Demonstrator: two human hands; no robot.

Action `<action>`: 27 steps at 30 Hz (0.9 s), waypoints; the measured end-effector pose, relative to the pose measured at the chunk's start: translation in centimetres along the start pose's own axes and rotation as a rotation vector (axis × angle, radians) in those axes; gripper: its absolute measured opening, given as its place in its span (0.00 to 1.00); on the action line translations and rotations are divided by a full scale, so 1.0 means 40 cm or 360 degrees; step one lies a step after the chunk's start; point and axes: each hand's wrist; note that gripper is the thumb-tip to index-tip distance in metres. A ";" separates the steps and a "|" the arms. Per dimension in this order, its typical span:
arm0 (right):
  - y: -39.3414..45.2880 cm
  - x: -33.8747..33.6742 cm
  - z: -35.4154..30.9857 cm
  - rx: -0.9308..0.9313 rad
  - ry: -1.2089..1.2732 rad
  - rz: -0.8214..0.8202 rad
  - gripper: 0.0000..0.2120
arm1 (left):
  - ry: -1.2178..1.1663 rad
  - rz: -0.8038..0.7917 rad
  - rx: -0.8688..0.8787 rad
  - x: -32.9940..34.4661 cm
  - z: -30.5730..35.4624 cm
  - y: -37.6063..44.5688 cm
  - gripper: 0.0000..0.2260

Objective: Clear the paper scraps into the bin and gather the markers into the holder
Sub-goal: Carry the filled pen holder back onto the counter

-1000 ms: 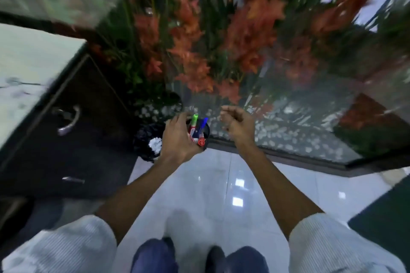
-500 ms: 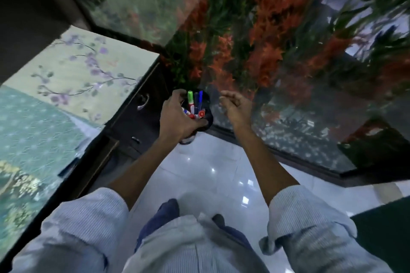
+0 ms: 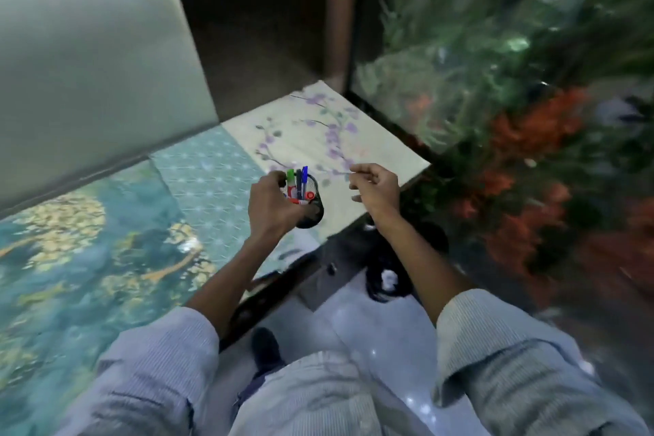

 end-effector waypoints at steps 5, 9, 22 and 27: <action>0.116 0.358 -0.068 -0.0072 -0.0134 -0.0260 0.09 | 0.0190 0.0128 -0.0182 -0.176 -0.210 0.202 0.28; 0.178 0.598 -0.107 -0.0207 -0.0296 -0.0436 0.08 | 0.0319 0.0195 -0.0324 -0.288 -0.350 0.346 0.33; 0.272 0.962 -0.159 -0.0470 -0.0999 -0.0830 0.11 | 0.0423 0.0213 -0.0693 -0.379 -0.601 0.533 0.39; 0.272 0.998 -0.136 -0.0515 -0.1018 -0.0921 0.11 | 0.0431 0.0232 -0.0738 -0.374 -0.648 0.563 0.36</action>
Point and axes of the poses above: each hand's wrist, its own y-axis towards the middle knuckle, its own x-axis out of the palm, z = x × y, and after that the axes turned 5 degrees about y, right-handed
